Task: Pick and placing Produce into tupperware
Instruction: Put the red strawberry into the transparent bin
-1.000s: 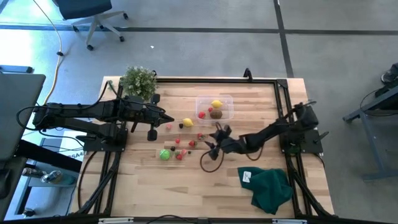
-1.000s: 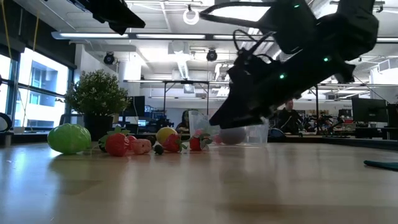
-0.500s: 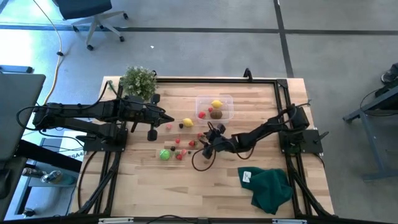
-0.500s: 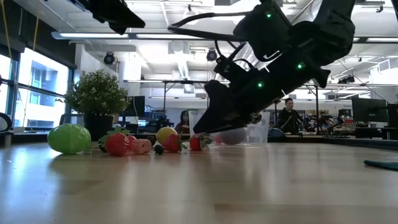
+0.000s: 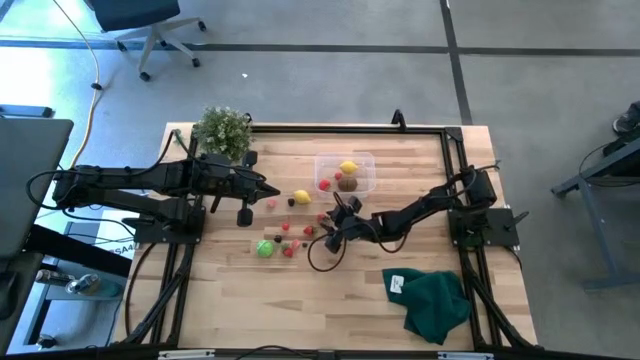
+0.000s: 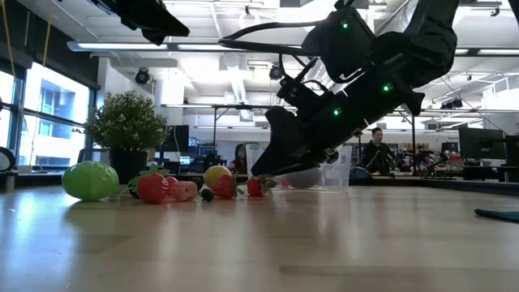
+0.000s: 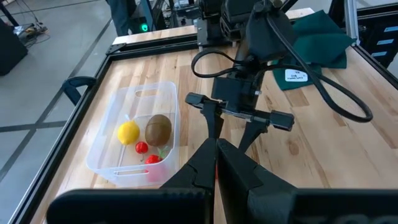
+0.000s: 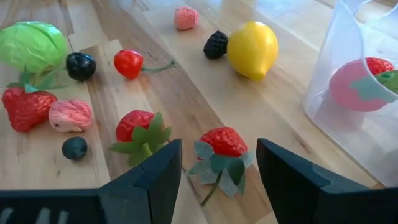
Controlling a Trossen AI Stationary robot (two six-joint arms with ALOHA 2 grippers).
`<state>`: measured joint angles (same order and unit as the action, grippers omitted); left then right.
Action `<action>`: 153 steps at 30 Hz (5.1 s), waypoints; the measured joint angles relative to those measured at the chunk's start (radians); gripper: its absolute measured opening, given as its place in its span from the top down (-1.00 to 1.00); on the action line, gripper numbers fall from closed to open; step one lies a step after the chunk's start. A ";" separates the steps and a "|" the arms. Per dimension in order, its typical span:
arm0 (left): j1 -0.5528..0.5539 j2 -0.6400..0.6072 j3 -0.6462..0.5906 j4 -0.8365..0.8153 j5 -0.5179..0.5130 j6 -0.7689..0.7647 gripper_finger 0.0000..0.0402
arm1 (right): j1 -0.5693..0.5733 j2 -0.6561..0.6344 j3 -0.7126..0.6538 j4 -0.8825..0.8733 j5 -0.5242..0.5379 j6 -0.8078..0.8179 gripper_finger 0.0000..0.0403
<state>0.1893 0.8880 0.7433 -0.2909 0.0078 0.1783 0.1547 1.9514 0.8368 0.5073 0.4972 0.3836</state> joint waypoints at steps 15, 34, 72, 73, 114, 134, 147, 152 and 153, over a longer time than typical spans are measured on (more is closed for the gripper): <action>0.000 0.000 0.000 0.000 0.000 0.000 0.97 | -0.017 0.063 0.001 0.082 -0.009 0.027 0.01; 0.000 0.000 0.000 0.000 0.000 0.000 0.97 | -0.038 0.066 0.001 0.067 -0.047 0.027 0.01; 0.000 0.000 0.000 0.000 0.000 0.000 0.97 | -0.037 0.066 0.000 0.153 -0.053 0.027 0.33; 0.000 0.000 0.000 0.000 0.000 0.000 0.97 | -0.037 0.065 0.000 0.165 -0.053 0.026 0.33; 0.000 0.000 0.000 0.000 0.000 0.000 0.97 | -0.469 -0.292 0.154 -0.569 -0.415 0.048 0.33; 0.000 0.000 0.000 0.000 0.000 0.000 0.97 | -0.485 0.008 0.556 -1.019 -0.368 0.066 0.33; 0.000 0.000 0.000 0.000 0.000 0.000 0.97 | -0.508 0.020 0.554 -1.044 -0.392 0.086 0.33; 0.000 0.000 0.000 0.000 0.000 0.000 0.97 | -0.509 0.045 0.553 -1.019 -0.421 0.084 0.33; 0.000 0.000 0.000 0.000 0.000 0.000 0.97 | -0.509 0.045 0.553 -1.016 -0.423 0.083 0.33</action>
<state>0.1890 0.8881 0.7433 -0.2913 0.0078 0.1781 -0.3542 1.9968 1.3899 -0.5084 0.0743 0.4669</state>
